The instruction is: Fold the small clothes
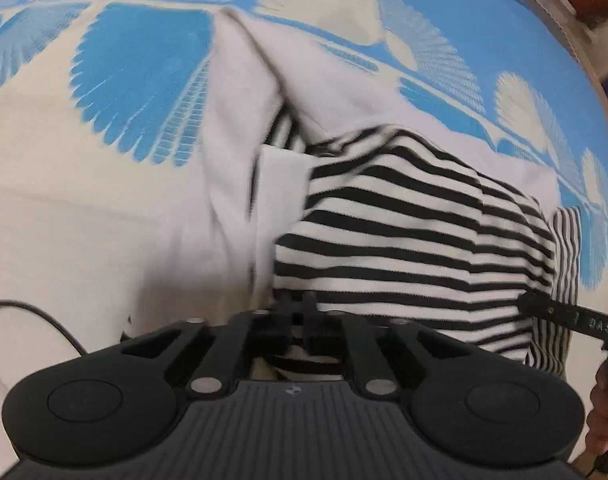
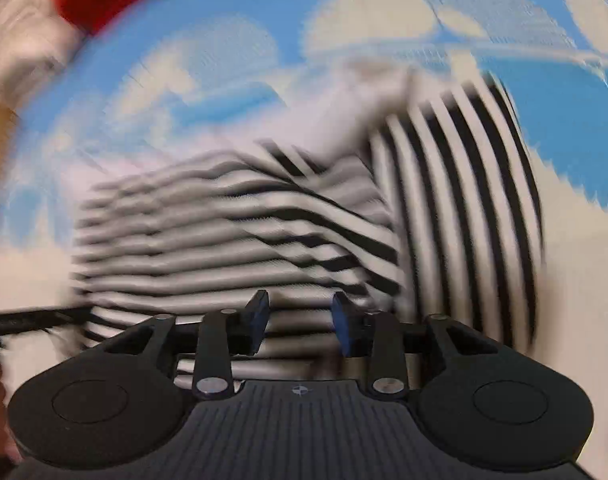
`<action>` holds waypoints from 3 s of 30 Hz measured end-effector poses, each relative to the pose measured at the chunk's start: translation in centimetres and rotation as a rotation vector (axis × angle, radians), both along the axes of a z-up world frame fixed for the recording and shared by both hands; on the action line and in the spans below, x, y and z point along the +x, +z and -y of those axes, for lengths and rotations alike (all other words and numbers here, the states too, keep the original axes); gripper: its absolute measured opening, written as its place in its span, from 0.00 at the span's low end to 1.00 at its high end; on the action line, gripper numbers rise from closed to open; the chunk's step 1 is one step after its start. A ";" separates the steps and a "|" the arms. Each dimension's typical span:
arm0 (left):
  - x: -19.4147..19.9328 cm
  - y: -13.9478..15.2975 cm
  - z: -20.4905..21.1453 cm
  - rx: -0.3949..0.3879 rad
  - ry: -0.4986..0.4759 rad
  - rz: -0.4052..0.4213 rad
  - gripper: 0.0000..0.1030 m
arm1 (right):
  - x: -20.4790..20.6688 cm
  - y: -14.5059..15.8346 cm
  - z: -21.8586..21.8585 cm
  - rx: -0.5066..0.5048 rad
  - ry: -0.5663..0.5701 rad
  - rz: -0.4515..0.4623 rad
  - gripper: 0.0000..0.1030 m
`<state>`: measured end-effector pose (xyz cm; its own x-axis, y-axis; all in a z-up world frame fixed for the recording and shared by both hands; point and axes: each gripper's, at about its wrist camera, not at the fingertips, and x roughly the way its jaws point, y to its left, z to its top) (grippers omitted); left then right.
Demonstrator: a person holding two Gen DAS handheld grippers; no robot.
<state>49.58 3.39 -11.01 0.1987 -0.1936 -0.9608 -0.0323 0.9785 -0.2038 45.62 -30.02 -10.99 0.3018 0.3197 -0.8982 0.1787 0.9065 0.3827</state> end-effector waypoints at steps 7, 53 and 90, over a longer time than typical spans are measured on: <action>-0.6 4.3 2.3 -0.104 -0.083 0.122 0.22 | -0.4 5.3 -2.4 0.047 0.080 0.230 0.40; -40.5 15.8 4.7 0.256 -0.208 0.693 0.80 | -37.3 12.0 1.1 -0.208 -0.326 0.594 0.56; -33.0 9.2 -5.8 0.194 -0.127 0.453 0.18 | -35.5 6.0 1.1 -0.268 -0.262 0.402 0.43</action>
